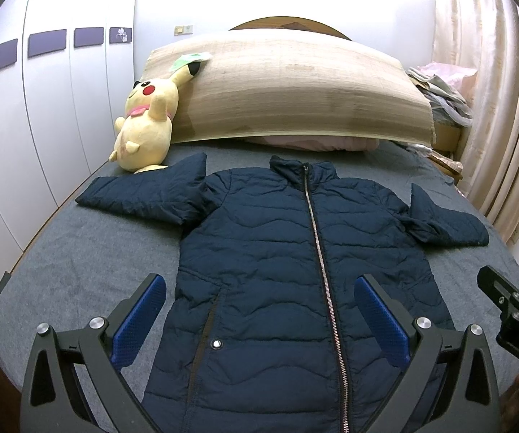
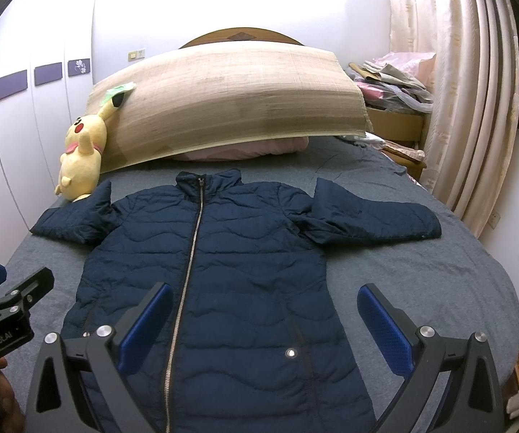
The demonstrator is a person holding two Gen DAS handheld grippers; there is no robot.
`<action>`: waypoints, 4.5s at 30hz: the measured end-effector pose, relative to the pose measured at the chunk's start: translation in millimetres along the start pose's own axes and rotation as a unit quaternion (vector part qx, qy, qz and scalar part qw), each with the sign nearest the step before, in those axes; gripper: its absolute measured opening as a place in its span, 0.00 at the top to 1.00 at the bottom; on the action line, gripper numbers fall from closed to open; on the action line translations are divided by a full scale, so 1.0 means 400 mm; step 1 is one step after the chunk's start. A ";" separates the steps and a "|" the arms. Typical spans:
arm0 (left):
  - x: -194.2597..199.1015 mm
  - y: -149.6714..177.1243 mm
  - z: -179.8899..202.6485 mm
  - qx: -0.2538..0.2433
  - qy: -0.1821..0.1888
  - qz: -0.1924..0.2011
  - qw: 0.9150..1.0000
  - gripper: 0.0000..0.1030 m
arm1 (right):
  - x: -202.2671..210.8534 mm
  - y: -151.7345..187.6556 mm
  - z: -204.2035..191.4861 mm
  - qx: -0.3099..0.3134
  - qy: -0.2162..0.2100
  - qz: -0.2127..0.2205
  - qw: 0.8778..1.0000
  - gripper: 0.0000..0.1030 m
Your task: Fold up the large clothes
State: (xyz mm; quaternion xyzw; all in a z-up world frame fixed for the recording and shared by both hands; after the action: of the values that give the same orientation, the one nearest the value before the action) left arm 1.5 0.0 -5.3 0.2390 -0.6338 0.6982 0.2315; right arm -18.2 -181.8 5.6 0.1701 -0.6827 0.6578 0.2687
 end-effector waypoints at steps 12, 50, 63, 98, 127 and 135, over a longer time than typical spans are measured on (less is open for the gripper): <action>-0.069 0.014 -0.050 0.019 -0.016 -0.018 1.000 0.00 | -0.058 0.011 0.061 -0.017 -0.001 -0.024 1.000 0.00; -0.397 0.212 -0.626 0.197 -0.244 -0.082 0.946 0.00 | -0.900 -0.054 0.988 -0.494 0.001 -0.132 0.860 0.80; -0.388 0.213 -0.649 0.210 -0.227 -0.071 0.948 0.00 | -0.597 -0.486 0.590 -0.244 -0.056 -0.005 0.968 0.90; -0.378 0.218 -0.652 0.222 -0.212 -0.062 0.950 0.00 | -0.533 -0.175 -0.053 -0.149 -0.229 -0.095 0.957 0.00; -0.781 -0.229 -0.151 0.140 0.044 -0.188 0.971 0.19 | -0.510 0.154 0.430 -0.326 -0.198 -0.069 0.922 0.00; -0.697 -0.214 -0.138 0.121 0.001 -0.131 0.984 0.90 | -0.512 0.148 0.440 -0.318 -0.189 -0.068 0.927 0.00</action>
State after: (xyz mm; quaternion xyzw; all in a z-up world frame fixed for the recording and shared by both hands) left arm 269.9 56.9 -118.6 0.3456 -0.5077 0.7338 0.2905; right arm 85.3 -376.1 -161.5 0.2426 -0.8812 0.3419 0.2184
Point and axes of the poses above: each gripper's, at about its wrist camera, not at the fingertips, and x roughly against the way its jaws point, z to its right, y to its underside, the point moved 1 cm from there along -x, roughly the way its jaws point, and after that the axes turned 1 degree about y, right-handed, at the moved point
